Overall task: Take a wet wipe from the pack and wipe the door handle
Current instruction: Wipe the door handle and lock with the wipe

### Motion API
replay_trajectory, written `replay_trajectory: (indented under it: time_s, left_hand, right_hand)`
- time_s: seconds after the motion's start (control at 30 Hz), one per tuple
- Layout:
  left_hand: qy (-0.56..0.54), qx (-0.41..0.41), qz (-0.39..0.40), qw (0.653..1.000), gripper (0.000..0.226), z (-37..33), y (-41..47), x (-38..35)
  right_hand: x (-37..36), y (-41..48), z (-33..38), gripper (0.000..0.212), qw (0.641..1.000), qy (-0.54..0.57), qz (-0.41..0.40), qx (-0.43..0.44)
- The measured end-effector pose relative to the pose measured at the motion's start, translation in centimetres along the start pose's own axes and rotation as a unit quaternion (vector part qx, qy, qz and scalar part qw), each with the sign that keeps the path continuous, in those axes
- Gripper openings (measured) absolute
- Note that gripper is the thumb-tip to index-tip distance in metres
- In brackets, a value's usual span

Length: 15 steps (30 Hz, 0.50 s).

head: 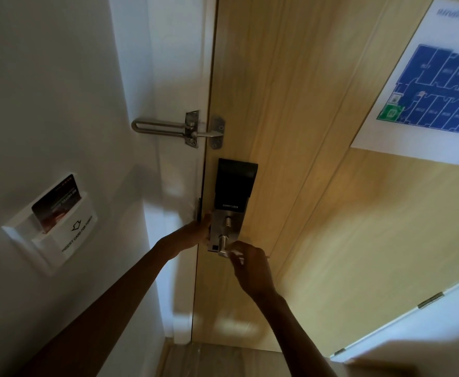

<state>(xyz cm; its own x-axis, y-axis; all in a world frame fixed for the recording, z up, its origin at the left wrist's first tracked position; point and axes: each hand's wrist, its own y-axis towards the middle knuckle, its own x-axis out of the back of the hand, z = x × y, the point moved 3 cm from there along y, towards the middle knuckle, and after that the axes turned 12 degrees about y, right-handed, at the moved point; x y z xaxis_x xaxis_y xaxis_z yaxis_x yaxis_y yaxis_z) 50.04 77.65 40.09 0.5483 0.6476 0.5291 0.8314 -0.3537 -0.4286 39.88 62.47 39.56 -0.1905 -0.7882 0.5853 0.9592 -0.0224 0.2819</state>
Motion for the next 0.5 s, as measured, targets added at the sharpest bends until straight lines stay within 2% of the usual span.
replay_trajectory:
  time_s: [0.07,0.17,0.3,0.43,0.5]
  left_hand:
    - [0.004,0.0,0.007,1.0,0.066,0.2,0.0,0.0]
    - [0.008,-0.006,0.013,1.0,0.075,0.2,0.0,0.1]
    - [0.001,-0.026,0.022,0.999,0.076,0.1,0.2,0.1]
    - [-0.007,-0.017,0.019,1.0,0.063,0.2,0.3,0.0]
    - [-0.016,-0.015,0.016,1.0,0.06,0.2,0.3,0.0]
  right_hand:
    - [-0.4,0.1,0.7,0.011,1.0,0.029,-0.004,0.004]
    - [0.6,0.0,0.1,0.011,0.996,0.068,-0.055,-0.007]
    - [1.1,-0.4,0.0,0.029,0.995,0.003,-0.093,-0.045]
    - [-0.9,-0.4,0.4,0.032,0.99,-0.078,-0.085,-0.082]
    - [-1.4,0.2,0.6,0.033,0.987,-0.074,-0.094,-0.111]
